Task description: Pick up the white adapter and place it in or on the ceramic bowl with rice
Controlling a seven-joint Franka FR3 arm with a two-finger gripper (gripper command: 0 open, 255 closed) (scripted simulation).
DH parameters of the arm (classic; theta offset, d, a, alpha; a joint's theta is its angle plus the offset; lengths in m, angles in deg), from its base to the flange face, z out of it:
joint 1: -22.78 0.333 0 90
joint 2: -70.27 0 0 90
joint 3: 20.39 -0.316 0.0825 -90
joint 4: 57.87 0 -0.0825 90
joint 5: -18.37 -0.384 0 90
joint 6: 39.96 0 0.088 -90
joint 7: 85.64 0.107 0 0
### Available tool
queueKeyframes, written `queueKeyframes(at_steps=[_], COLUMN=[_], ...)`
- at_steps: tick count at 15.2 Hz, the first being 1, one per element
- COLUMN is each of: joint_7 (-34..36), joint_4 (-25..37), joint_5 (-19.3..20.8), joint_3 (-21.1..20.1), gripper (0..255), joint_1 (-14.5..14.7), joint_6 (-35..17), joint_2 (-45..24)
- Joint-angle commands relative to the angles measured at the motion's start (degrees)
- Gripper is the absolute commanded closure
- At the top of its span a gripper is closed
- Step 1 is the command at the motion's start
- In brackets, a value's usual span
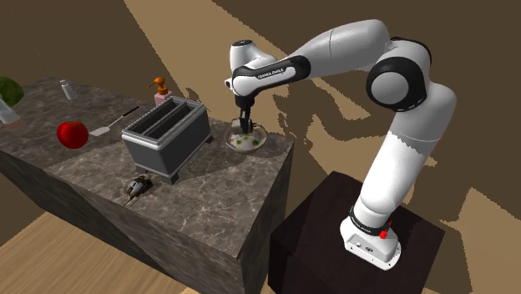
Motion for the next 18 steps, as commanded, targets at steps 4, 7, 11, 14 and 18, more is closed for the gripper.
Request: queueKeyframes(at_steps=[4,7,11,14,18], joint_7=[0.04,0.04,0.04,0.04,-0.11], joint_4=[-0.44,-0.44,-0.45,-0.45,4.66], joint_5=[0.06,0.06,0.06,0.06,-0.15], joint_3=[0.0,0.0,0.0,0.0,-0.01], gripper=[255,255,0,0,0], joint_1=[0.0,0.0,0.0,0.0,0.01], joint_6=[-1.07,-1.07,-1.07,-1.07,5.95], joint_2=[-0.57,-0.57,-0.56,-0.56,1.35])
